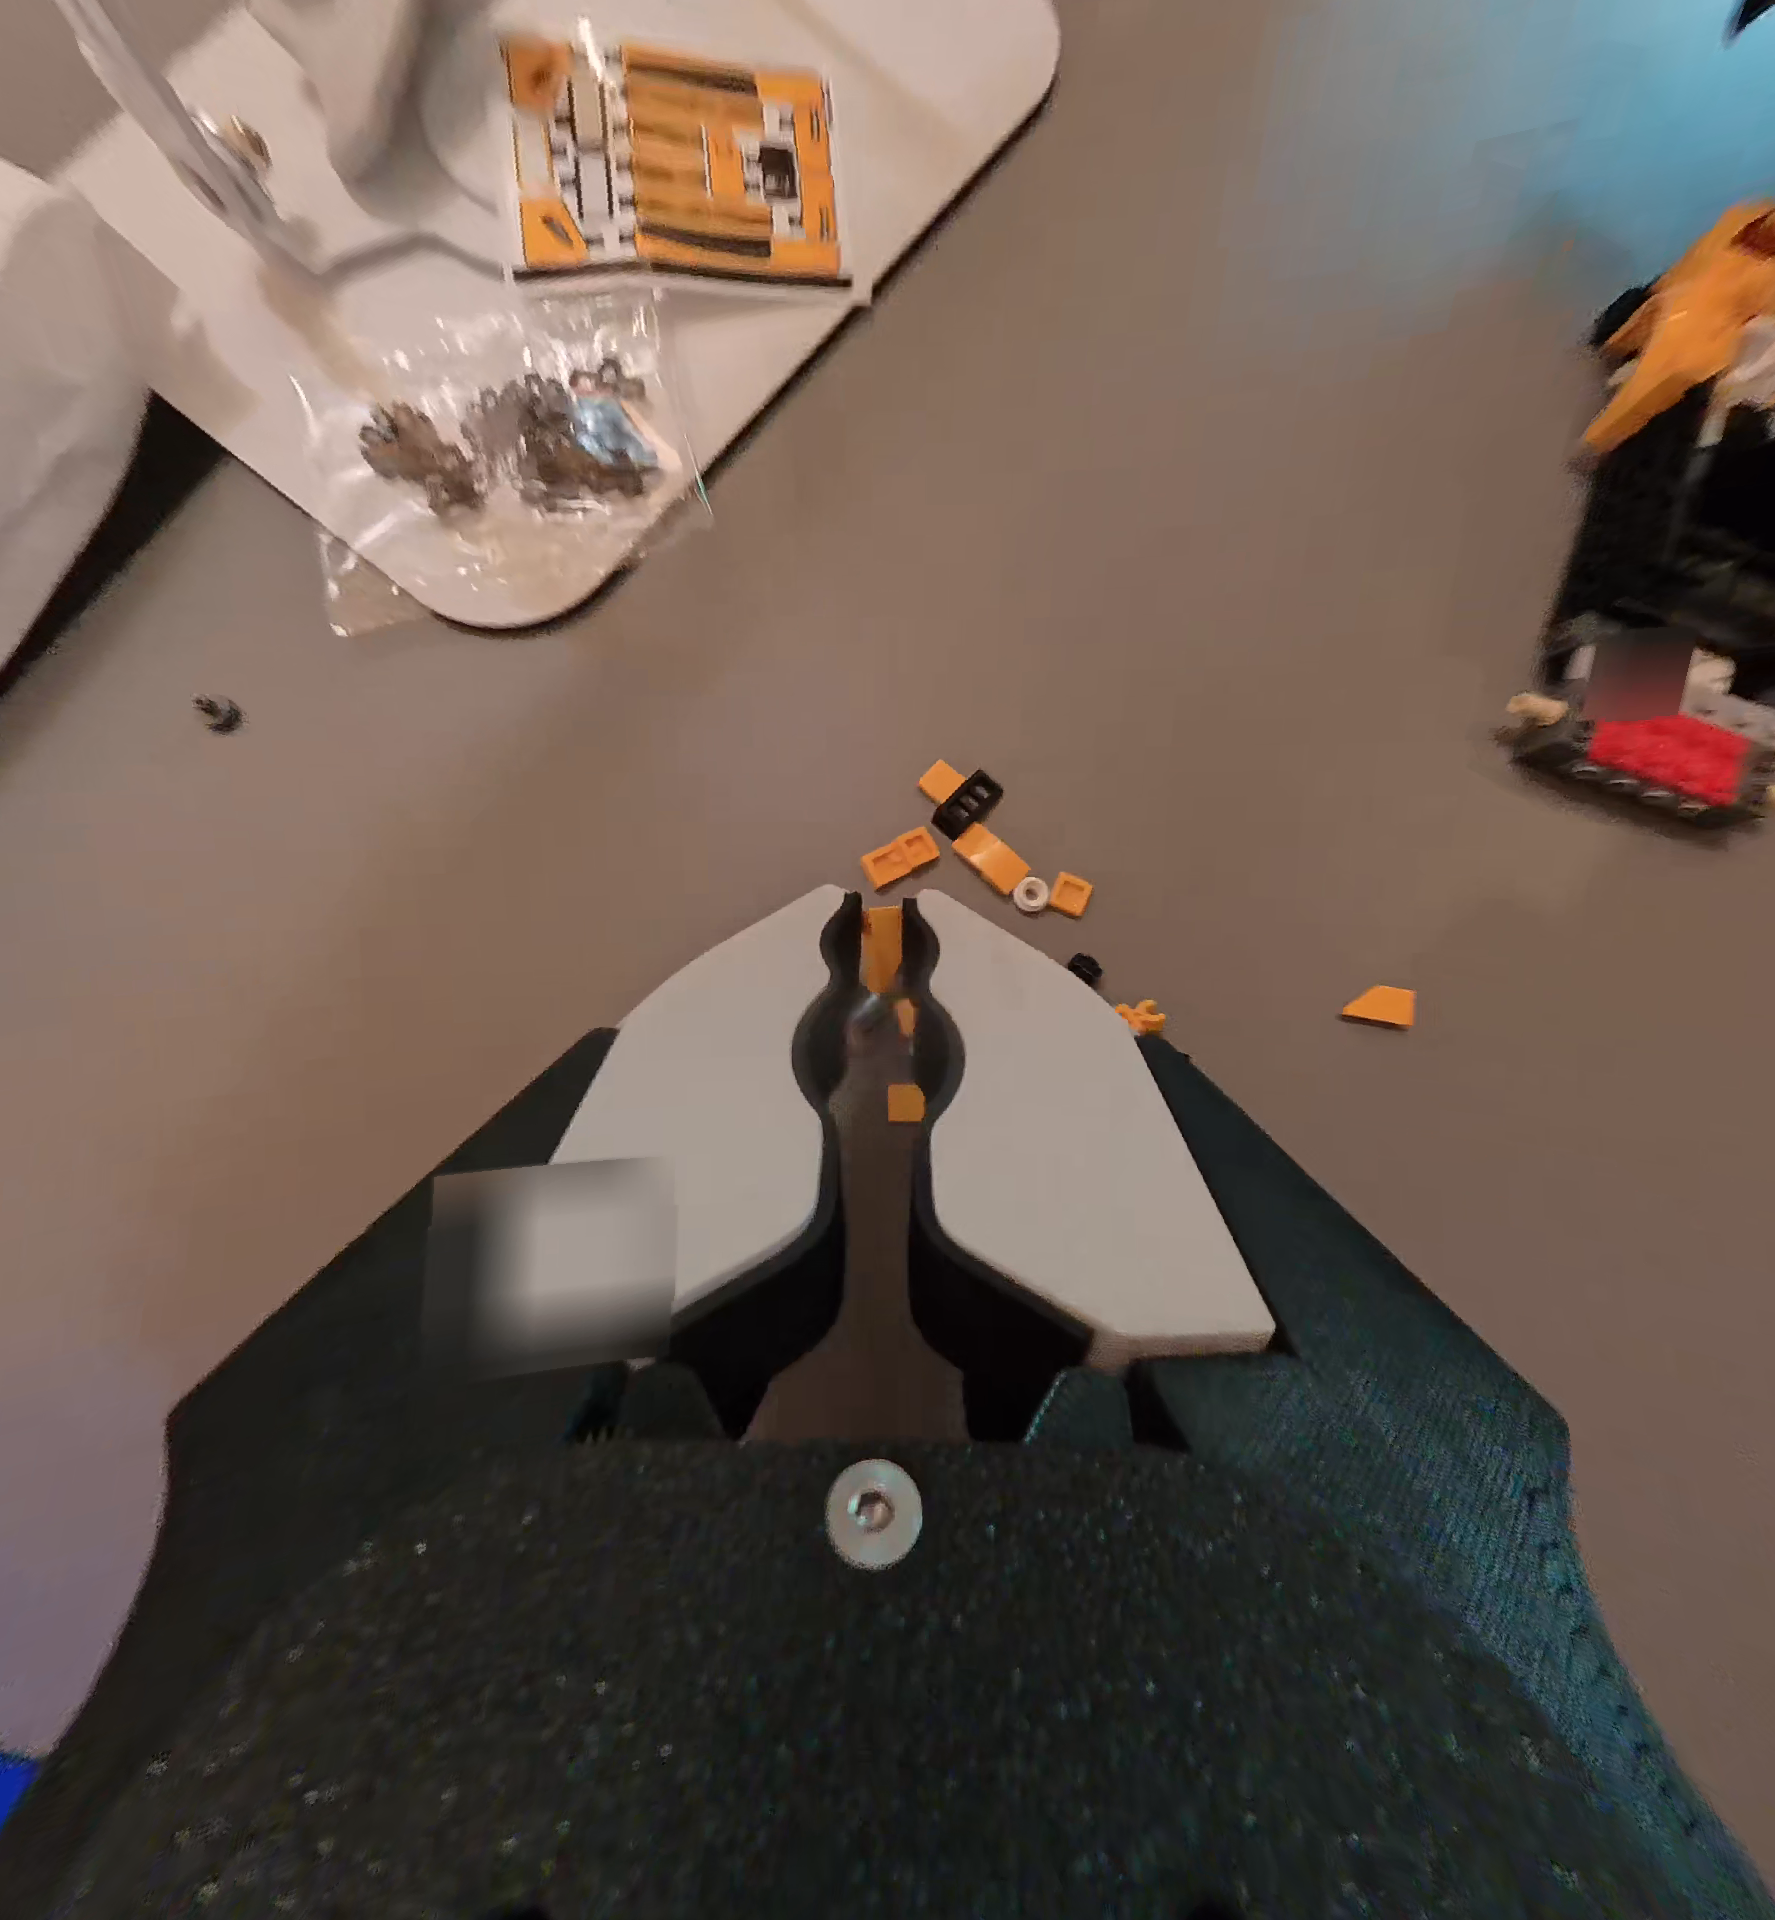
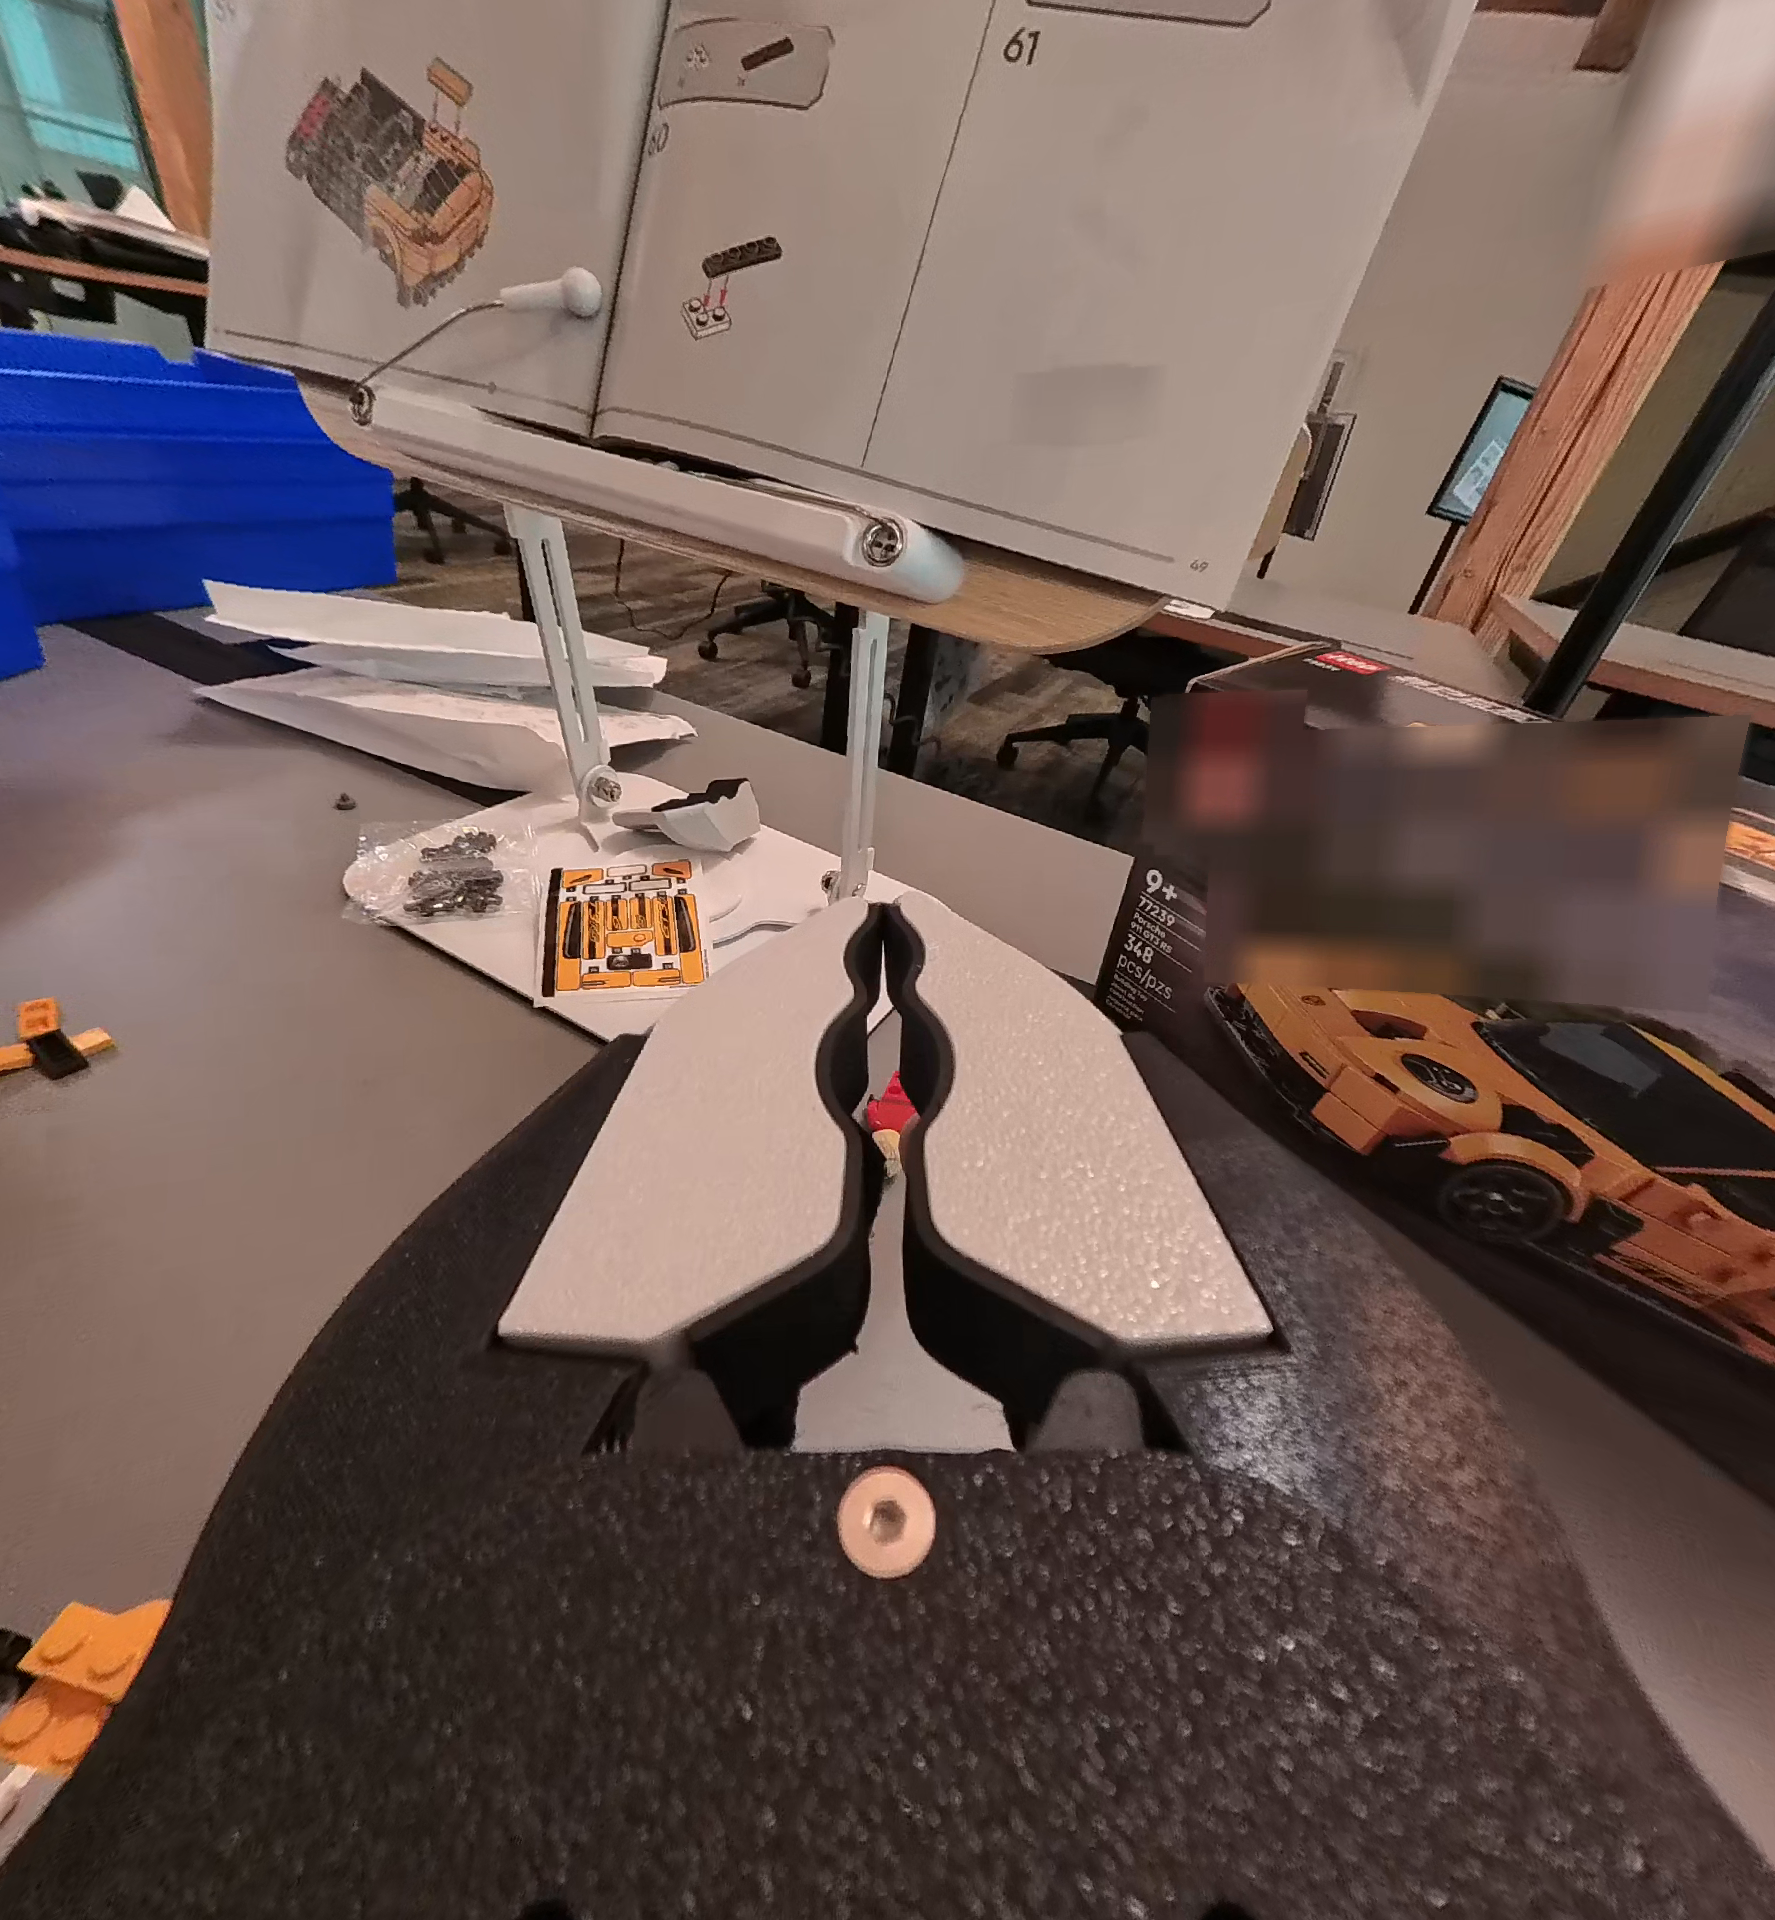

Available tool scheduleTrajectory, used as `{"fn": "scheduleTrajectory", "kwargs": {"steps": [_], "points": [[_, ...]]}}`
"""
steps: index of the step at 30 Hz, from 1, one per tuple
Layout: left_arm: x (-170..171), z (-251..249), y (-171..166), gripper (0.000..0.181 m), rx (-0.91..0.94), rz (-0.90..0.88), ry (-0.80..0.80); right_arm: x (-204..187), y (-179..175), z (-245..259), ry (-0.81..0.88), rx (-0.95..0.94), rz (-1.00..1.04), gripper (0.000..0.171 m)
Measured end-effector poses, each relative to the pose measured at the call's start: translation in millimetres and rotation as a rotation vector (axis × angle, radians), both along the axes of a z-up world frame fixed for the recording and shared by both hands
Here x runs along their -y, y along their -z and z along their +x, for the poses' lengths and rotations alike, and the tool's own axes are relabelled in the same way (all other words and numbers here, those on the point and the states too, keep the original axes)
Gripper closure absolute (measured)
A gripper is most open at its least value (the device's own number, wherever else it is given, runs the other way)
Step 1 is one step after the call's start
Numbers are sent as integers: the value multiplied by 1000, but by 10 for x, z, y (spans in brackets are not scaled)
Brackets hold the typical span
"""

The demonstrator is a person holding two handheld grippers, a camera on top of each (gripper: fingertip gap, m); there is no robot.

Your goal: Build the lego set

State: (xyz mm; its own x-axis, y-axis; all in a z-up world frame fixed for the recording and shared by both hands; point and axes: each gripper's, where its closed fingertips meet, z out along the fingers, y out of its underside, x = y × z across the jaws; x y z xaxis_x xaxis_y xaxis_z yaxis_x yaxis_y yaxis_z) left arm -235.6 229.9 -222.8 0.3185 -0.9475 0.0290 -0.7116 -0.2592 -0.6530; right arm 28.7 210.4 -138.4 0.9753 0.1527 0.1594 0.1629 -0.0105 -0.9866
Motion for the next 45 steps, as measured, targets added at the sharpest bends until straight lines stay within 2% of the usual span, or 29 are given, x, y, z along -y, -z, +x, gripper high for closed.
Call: {"fn": "scheduleTrajectory", "kwargs": {"steps": [3,7,12,18,24,30,39,43,45], "points": [[87,-108,-41,175,-12,-8,3,-1,7,-3,-1,1,-2,171],[286,-302,190,175,-107,-40,21,-2,13,1,0,0,-4,171],[478,-374,386,174,-118,-57,40,-8,42,-21,-6,2,-12,171],[542,-305,402,173,-91,-41,105,-13,58,-25,-5,7,-17,171],[612,-252,314,164,-47,-17,166,-16,70,-18,-5,6,-20,171],[595,-201,241,164,2,17,170,-20,90,-31,-10,7,-26,171],[570,-137,324,157,-7,66,184,-23,100,-32,-13,4,-31,171],[487,-228,348,172,-66,123,170,-22,99,-27,-11,5,-30,171],[415,-282,279,170,-60,137,132,-23,100,-22,-10,5,-30,171]]}}
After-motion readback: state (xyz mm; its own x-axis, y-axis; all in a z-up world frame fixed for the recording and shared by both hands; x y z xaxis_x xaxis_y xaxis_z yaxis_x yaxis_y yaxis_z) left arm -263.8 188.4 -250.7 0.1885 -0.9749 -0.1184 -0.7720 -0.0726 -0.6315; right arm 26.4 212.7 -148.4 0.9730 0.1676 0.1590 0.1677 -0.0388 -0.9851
